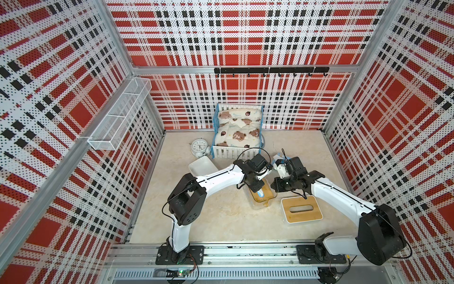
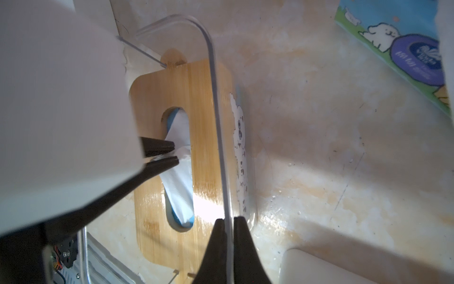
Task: Put the tissue paper into the tissue box
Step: Pull the paper towel from the tissue box.
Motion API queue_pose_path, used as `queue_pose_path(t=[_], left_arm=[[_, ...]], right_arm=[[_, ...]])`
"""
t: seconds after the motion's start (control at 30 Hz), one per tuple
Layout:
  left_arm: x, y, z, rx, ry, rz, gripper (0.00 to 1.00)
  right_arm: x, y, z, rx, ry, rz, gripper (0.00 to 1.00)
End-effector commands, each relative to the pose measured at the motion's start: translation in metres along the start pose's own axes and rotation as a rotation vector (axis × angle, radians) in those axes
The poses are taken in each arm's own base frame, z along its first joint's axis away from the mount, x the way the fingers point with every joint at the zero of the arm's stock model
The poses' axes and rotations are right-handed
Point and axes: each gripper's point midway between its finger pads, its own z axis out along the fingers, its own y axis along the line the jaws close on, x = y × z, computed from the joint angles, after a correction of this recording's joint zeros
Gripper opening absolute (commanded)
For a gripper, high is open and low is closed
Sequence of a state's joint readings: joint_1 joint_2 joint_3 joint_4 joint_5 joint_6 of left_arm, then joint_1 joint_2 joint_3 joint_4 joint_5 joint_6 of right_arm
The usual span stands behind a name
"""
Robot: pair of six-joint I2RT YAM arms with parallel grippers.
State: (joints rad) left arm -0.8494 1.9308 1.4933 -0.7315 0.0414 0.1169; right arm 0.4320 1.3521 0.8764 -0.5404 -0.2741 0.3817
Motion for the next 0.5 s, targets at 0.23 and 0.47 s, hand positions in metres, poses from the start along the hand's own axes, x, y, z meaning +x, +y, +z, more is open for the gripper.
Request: queue_pose_path(t=[0.23,0.47], left_arm=[[0.036,0.021,-0.020,-0.032,0.111,-0.013,0.21],[0.011,0.024,-0.030,-0.021,0.020,-0.038,0.26]], right_arm=[[-0.013,-0.006,-0.007,0.043,-0.027,0.042,0.00],[-0.015,-0.003,-0.008,0.034,-0.030,0.038,0.00]])
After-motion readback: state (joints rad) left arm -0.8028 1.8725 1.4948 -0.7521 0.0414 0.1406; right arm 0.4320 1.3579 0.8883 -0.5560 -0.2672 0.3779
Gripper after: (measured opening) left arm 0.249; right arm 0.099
